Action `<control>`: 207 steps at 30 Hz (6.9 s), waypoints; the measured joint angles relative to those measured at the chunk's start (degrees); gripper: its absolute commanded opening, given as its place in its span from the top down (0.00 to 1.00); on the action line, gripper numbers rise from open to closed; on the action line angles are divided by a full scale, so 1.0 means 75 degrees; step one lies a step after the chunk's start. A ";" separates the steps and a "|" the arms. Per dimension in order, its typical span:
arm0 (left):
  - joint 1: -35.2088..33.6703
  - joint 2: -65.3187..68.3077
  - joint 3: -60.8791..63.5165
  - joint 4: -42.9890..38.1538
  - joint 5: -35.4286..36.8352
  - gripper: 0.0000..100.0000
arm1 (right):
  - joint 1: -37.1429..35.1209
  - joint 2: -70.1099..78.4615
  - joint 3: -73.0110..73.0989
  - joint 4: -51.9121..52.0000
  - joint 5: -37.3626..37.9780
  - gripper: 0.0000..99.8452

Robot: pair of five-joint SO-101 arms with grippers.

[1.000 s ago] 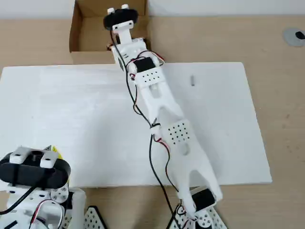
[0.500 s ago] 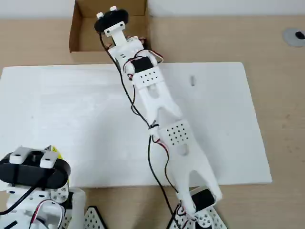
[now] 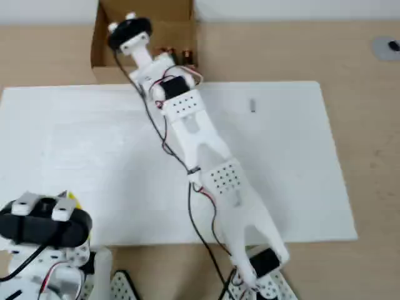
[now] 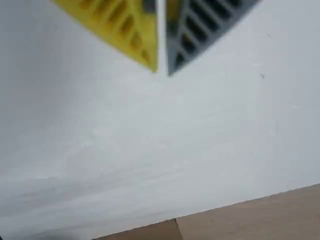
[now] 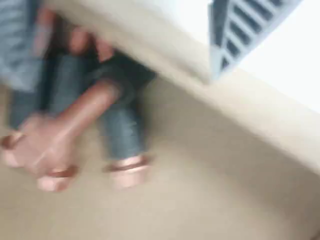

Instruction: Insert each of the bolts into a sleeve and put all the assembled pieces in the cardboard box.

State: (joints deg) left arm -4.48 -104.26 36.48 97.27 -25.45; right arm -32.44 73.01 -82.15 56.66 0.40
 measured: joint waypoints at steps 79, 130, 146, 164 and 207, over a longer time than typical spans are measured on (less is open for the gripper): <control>-0.0973 0.0000 0.4056 -0.0633 -0.1043 0.99 | 0.1489 -2.3537 2.0079 0.3165 -0.0188 0.99; -0.0996 0.0000 0.7514 -0.2766 -0.1196 0.99 | 0.3188 -2.3537 2.3221 0.2731 0.0117 0.99; -0.0996 0.0000 0.7514 -0.2766 -0.1196 0.99 | 0.3188 -2.3537 2.3221 0.2731 0.0117 0.99; -0.0996 0.0000 0.7514 -0.2766 -0.1196 0.99 | 0.3188 -2.3537 2.3221 0.2731 0.0117 0.99; -0.0996 0.0000 0.7514 -0.2766 -0.1196 0.99 | 0.3188 -2.3537 2.3221 0.2731 0.0129 0.99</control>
State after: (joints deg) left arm -11.96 -104.26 92.84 76.53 -34.42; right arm -8.53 -103.52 92.00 77.14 1.36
